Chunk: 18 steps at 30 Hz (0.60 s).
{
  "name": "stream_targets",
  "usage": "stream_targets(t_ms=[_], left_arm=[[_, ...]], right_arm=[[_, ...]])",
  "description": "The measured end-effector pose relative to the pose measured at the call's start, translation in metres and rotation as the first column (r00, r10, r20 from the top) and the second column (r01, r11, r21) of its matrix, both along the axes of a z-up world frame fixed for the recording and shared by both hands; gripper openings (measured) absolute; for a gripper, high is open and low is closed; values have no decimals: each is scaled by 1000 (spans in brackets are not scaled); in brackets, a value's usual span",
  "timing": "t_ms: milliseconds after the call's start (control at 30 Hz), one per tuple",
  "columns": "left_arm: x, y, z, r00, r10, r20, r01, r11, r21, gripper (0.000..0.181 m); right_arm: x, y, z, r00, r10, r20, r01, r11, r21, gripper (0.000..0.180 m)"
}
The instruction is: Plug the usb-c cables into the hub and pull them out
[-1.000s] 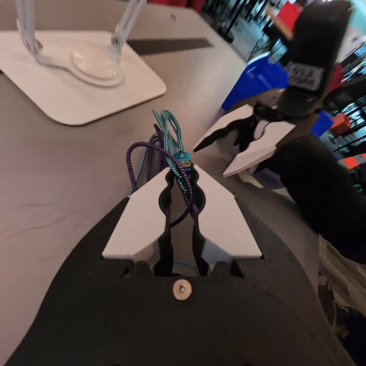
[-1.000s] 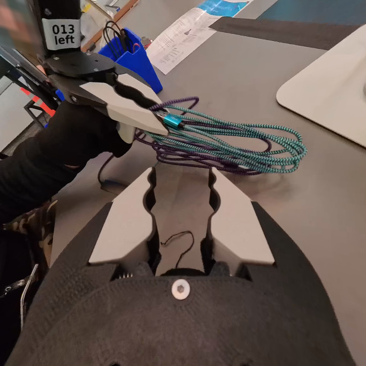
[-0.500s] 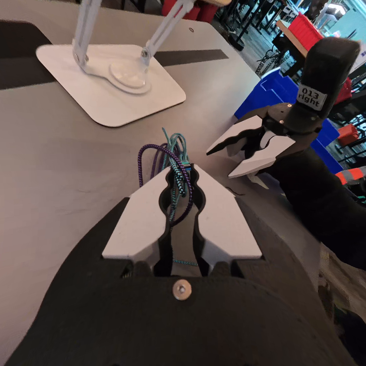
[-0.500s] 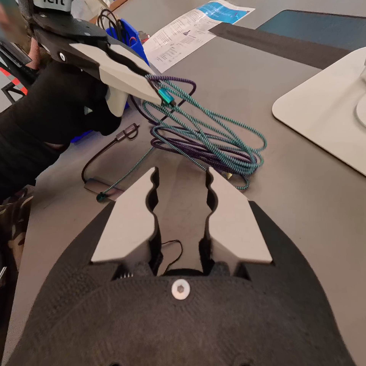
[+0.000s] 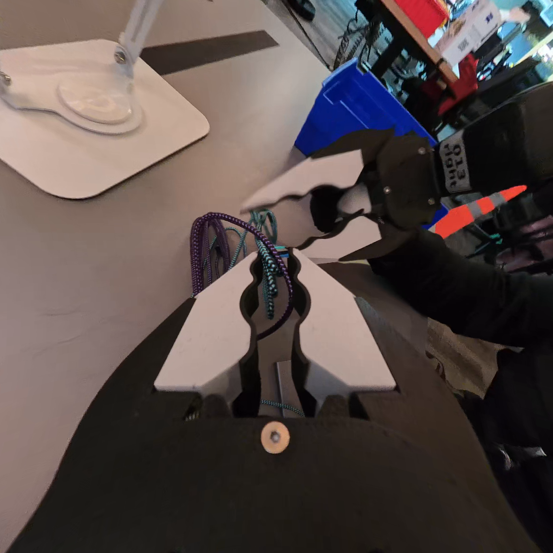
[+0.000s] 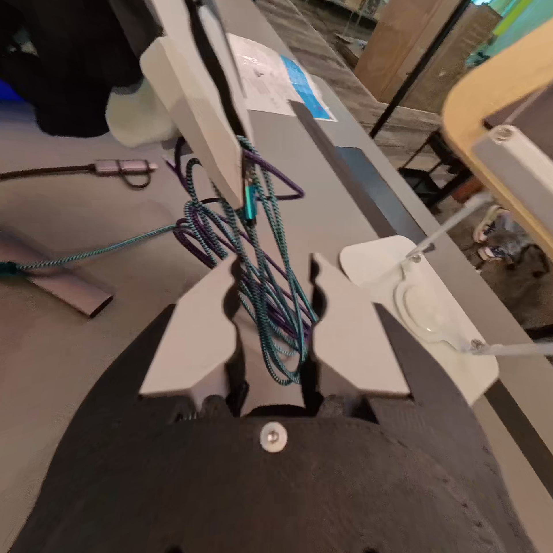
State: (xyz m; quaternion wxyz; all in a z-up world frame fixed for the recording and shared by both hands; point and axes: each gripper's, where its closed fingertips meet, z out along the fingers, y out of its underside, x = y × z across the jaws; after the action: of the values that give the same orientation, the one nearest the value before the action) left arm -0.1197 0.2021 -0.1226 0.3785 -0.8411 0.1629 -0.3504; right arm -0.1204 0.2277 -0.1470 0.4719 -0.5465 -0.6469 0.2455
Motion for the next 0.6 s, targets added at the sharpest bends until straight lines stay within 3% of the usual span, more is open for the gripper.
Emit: stream_targets(t_ms=[33,100,233,500,600], left_arm=[[3,-1,-1,1000,-10,-14,10,1000,-4,14],[3,3,0,999,6,-34,-5,1000,11,15],[-11,6,17,997,50,62,-54,996,69,19],[-52,8,3,978,202,-56,-196,975,102,0],[-66,13,13,958,286,-5,-282,948,148,0]], right_arm=[[-1,-5,-6,999,29,27,-29,1000,-6,23],[0,-4,-9,999,23,36,-23,1000,-3,7],[12,8,1,1000,-21,-2,21,999,-25,3],[22,14,10,999,-24,-42,23,999,-43,3],[27,16,7,1000,-28,-2,28,1000,-2,2]])
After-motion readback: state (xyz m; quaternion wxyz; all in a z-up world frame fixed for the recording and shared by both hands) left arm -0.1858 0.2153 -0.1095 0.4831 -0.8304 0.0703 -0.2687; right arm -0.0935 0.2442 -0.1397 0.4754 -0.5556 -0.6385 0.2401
